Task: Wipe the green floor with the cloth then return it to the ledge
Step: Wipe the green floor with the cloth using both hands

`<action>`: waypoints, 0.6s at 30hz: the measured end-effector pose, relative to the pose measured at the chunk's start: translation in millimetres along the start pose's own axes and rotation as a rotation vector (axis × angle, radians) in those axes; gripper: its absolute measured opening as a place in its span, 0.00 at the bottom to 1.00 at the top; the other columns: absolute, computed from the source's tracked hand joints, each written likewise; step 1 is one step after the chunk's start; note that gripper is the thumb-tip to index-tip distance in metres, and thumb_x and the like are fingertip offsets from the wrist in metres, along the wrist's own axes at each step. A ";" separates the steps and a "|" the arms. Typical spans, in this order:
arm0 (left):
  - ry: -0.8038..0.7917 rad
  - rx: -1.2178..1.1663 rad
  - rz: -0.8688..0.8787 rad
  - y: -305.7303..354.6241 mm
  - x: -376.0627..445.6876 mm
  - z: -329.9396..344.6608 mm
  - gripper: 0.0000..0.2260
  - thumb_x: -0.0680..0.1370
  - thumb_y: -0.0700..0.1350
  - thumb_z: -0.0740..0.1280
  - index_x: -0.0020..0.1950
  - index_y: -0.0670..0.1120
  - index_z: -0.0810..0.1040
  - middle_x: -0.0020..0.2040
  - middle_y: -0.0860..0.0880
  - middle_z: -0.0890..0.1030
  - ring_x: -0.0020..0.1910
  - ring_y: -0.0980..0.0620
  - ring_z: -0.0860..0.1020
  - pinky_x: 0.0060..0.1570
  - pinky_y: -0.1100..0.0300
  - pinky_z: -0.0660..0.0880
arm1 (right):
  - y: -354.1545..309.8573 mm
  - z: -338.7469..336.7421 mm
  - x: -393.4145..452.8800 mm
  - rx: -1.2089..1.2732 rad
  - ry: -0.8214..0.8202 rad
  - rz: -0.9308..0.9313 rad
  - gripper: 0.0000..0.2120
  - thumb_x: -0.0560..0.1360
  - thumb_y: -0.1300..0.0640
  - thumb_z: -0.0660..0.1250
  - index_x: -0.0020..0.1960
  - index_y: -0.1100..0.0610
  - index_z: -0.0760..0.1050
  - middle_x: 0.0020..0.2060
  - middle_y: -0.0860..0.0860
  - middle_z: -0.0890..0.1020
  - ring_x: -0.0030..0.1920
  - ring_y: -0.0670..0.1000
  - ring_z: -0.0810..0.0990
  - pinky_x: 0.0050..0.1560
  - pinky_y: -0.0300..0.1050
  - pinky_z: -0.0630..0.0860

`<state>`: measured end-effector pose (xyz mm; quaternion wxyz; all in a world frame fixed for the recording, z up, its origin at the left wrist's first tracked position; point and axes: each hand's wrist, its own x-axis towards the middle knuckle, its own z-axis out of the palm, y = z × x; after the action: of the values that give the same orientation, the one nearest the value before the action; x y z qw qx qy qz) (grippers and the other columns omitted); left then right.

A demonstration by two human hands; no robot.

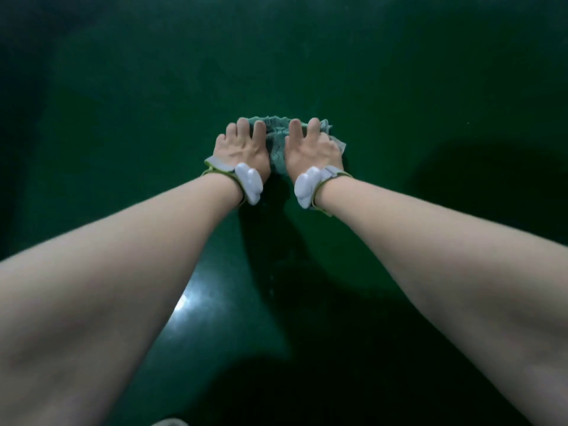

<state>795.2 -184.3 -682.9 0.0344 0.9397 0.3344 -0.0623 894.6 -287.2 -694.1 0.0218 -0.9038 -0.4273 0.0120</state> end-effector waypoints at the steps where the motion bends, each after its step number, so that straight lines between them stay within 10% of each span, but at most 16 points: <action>1: -0.029 0.010 -0.014 -4.9 12.6 -5.4 0.19 0.76 0.47 0.57 0.67 0.46 0.64 0.63 0.40 0.68 0.60 0.39 0.70 0.50 0.49 0.63 | -3.4 -0.6 17.5 0.024 -0.029 0.012 0.14 0.84 0.51 0.53 0.66 0.56 0.62 0.57 0.59 0.70 0.47 0.61 0.78 0.38 0.53 0.67; 11: -0.226 0.100 -0.004 -50.9 34.5 -44.3 0.41 0.67 0.40 0.71 0.77 0.42 0.55 0.68 0.36 0.63 0.65 0.35 0.68 0.61 0.46 0.69 | -38.4 -12.4 106.9 0.077 -0.335 0.013 0.25 0.78 0.54 0.61 0.72 0.54 0.58 0.64 0.61 0.64 0.60 0.70 0.74 0.49 0.59 0.71; 18: -0.158 -0.018 -0.077 -67.1 -49.6 -26.7 0.24 0.76 0.40 0.60 0.72 0.44 0.61 0.66 0.38 0.66 0.62 0.38 0.69 0.60 0.47 0.67 | -66.1 -14.2 15.1 0.085 -0.221 -0.143 0.15 0.83 0.51 0.55 0.68 0.54 0.61 0.63 0.61 0.68 0.53 0.67 0.77 0.43 0.54 0.67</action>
<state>717.1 -160.5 -651.1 0.0670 0.9180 0.3669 -0.1346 853.7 -234.0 -676.7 0.0137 -0.8624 -0.4896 0.1278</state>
